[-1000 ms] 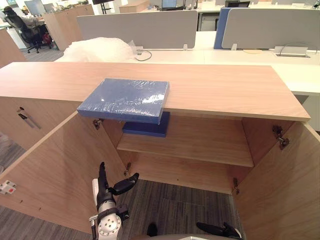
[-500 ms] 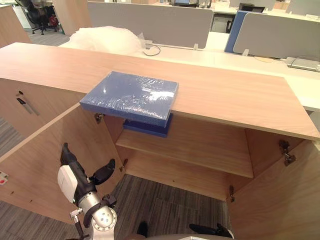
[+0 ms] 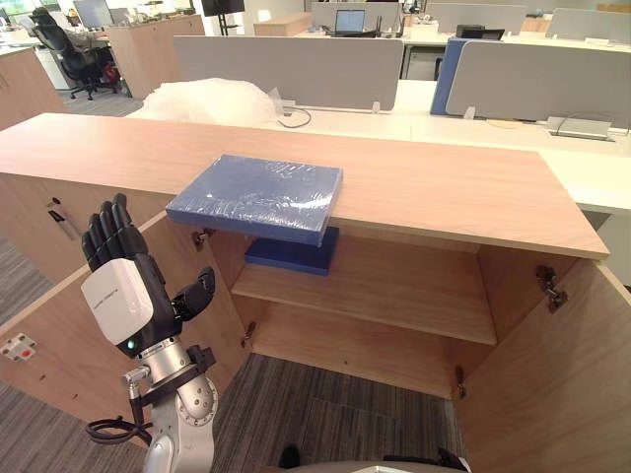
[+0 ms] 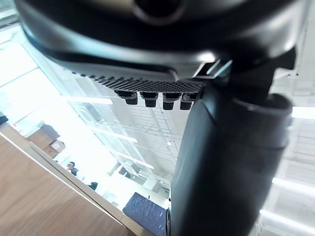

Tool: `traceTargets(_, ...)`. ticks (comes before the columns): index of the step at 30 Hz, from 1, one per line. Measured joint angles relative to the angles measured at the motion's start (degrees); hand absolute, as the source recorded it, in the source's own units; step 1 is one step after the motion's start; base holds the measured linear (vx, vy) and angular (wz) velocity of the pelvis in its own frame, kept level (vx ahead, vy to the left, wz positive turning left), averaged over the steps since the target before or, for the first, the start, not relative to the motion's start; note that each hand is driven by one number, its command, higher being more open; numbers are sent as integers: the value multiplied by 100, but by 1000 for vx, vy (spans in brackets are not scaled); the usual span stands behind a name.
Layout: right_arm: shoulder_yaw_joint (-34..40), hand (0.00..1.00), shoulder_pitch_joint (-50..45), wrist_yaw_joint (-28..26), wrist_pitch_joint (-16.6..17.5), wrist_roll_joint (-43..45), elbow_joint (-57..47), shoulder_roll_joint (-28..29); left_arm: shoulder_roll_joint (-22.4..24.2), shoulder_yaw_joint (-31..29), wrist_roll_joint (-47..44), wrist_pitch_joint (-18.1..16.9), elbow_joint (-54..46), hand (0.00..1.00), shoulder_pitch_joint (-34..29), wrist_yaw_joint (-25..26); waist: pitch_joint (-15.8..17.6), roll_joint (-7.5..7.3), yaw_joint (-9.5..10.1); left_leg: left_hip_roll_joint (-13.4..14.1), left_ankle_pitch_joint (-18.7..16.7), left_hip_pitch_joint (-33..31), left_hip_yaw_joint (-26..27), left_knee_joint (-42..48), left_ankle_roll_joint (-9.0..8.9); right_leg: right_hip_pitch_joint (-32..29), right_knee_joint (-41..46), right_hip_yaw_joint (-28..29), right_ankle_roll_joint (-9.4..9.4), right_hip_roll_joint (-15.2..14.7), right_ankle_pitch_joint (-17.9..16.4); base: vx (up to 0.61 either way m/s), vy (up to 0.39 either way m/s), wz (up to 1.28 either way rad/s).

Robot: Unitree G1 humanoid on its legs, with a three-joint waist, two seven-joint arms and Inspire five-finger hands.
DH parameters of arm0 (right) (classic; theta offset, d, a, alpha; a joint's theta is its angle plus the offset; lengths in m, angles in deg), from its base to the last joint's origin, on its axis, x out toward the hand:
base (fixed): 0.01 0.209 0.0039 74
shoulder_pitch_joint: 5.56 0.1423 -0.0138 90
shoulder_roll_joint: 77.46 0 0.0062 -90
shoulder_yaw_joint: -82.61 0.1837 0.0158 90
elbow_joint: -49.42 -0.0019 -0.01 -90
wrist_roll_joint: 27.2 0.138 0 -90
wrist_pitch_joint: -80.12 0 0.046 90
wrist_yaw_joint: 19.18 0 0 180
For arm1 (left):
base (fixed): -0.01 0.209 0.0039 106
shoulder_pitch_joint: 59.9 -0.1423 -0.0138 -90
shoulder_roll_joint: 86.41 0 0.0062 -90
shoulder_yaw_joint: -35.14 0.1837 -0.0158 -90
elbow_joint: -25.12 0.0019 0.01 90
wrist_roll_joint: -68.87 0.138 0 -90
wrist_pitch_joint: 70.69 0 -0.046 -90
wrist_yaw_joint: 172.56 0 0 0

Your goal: Walk over to the cabinet, pick up the folder, carry it to the office cabinet, place the folder inside the office cabinet, then close the office cabinet door

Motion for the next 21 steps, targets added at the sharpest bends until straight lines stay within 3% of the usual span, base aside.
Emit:
traceTargets(6,-19,100,76,-135,17,-213,3,-5,-798,-2,212,-155,584,100,140,-453,145,-40,4,21,-40,80,43,0,-50,56,-7,90,1,6,0,42,-30,-5)
traceTargets(16,-14,100,115,-223,83,-215,-6,-60,-1346,-5,269,-361,1103,100,305,-740,254,26,-11,69,-107,206,181,-5,-68,111,-19,249,-2,4,1,-15,-5,-9)
traceTargets(21,-17,100,114,-243,127,-223,-16,-56,-1503,-287,268,-371,1151,100,465,-748,272,3,-19,61,-140,224,220,-5,-76,126,-60,286,-2,-8,1,-9,0,-3)
